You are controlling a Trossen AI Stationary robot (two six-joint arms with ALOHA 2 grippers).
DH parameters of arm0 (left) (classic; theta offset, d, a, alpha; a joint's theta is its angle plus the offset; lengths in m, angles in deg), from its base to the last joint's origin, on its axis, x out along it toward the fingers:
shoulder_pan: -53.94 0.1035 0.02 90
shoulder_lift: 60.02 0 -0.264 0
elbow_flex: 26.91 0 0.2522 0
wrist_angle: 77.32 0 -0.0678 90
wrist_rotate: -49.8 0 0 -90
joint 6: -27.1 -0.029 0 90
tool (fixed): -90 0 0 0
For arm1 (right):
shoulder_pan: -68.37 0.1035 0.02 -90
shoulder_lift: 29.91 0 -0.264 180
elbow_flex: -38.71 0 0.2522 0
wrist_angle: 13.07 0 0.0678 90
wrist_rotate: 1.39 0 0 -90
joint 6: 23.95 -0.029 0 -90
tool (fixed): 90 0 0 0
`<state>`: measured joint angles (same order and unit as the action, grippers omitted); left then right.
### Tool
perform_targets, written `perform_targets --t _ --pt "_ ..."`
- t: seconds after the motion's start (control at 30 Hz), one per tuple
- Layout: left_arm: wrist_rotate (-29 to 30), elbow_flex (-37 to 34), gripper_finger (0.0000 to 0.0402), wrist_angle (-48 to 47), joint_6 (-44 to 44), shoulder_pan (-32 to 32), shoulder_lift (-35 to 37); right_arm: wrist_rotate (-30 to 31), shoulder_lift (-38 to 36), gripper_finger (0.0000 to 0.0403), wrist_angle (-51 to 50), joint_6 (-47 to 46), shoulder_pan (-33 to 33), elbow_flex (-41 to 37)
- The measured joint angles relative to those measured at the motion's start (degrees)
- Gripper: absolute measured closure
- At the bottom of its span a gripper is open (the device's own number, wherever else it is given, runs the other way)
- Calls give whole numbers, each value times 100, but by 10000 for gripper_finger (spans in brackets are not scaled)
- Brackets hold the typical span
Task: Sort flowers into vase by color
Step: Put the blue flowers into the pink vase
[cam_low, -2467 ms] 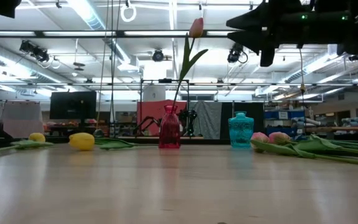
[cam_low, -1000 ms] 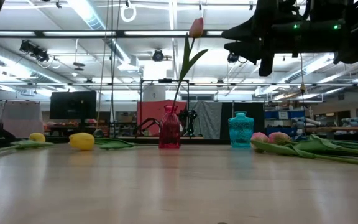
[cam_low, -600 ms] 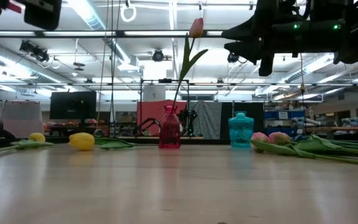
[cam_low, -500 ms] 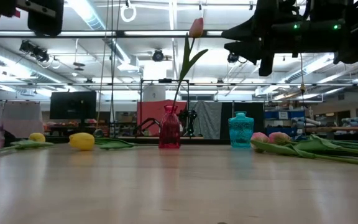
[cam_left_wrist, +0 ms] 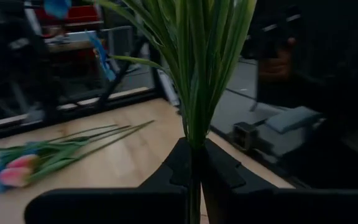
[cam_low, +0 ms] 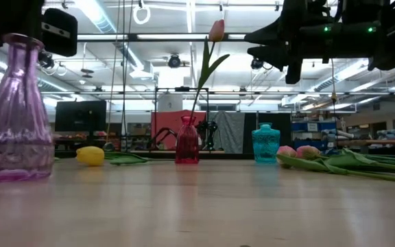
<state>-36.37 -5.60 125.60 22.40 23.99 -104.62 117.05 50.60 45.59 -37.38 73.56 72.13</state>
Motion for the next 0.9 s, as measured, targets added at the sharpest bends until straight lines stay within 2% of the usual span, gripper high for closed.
perform_targets --t 0.1,0.6,0.9 --pt "155 -2 380 5 -8 115 -1 0 0 231 14 0 0 0" --pt "160 -2 380 235 -289 1205 -22 0 0 231 31 7 0 0" --pt "454 -4 380 1154 -317 1591 -819 0 0 231 31 9 0 0"
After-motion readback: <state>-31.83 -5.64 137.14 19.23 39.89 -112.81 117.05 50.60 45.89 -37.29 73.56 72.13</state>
